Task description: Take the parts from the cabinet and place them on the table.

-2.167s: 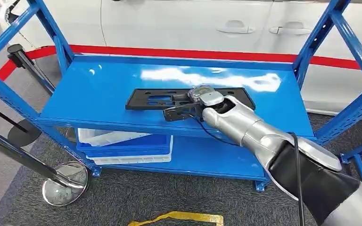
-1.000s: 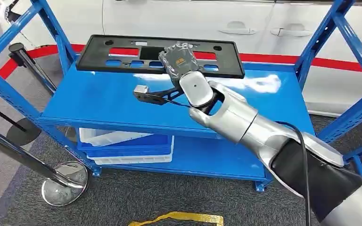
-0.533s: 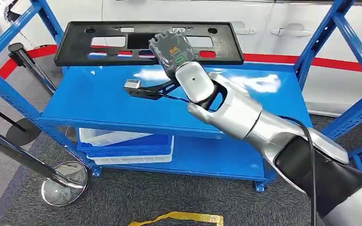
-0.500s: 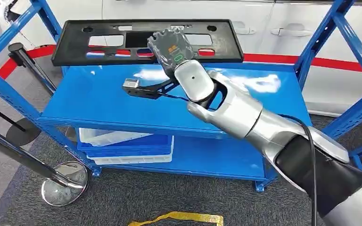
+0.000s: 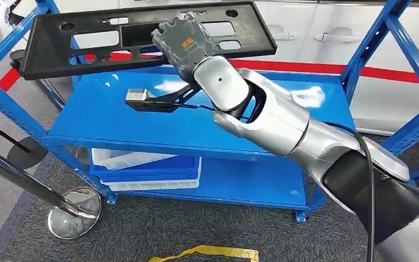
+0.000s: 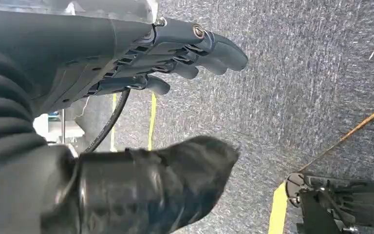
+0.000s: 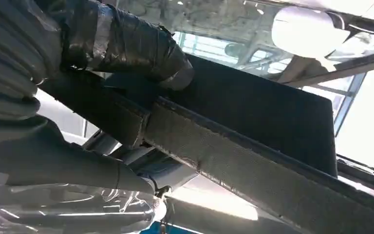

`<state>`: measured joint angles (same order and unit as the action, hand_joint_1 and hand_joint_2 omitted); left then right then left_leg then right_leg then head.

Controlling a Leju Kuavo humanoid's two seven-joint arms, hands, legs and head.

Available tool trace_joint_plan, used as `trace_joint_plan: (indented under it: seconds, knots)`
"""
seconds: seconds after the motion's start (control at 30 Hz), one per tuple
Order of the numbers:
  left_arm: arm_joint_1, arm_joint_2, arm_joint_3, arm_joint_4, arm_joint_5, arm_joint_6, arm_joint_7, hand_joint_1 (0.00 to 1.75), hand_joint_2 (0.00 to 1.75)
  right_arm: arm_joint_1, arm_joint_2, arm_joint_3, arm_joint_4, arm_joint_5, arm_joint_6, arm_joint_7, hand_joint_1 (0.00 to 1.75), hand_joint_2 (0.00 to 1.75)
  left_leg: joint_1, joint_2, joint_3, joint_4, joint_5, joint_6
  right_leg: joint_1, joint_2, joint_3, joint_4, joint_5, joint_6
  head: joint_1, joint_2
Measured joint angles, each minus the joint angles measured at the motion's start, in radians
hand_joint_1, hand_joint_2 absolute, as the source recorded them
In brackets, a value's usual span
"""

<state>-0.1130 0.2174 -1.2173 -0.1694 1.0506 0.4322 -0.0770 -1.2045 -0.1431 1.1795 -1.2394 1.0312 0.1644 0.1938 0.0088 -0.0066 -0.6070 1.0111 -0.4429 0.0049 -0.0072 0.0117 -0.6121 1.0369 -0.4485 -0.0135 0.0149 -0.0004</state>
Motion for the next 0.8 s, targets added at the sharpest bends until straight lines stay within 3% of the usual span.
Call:
trace_joint_plan:
  seconds: [0.17,0.2,0.23,0.8]
  knots:
    - [0.001,0.000,0.003,0.000,-0.001,0.000,-0.003,0.00,1.75,-0.013,-0.003,0.004,-0.038,-0.028,0.035,-0.002,1.75,1.75,0.000,0.000,0.000,0.000,0.000,0.000,0.000,0.000,0.000,0.000,0.000,0.000,0.000,0.000]
    - [0.001,0.000,0.003,0.000,-0.001,0.000,-0.004,0.00,0.00,-0.017,-0.003,0.004,-0.045,-0.032,0.043,-0.002,1.75,1.75,0.000,0.000,0.000,0.000,0.000,0.000,0.000,0.000,0.000,0.000,0.000,0.000,0.000,0.000]
    - [0.001,0.000,0.003,0.000,0.000,0.000,-0.004,0.00,1.75,-0.019,-0.003,0.005,-0.052,-0.040,0.046,0.000,1.75,1.75,0.000,0.000,0.000,0.000,0.000,0.000,0.000,0.000,0.000,0.000,0.000,0.000,0.000,0.000]
    - [0.004,-0.003,0.016,0.000,0.018,0.021,-0.030,0.00,1.75,-0.021,-0.036,0.022,-0.105,-0.064,0.049,0.018,1.75,1.75,0.000,0.000,0.000,0.000,0.000,0.000,0.000,0.000,0.000,0.000,0.000,0.000,0.000,0.000]
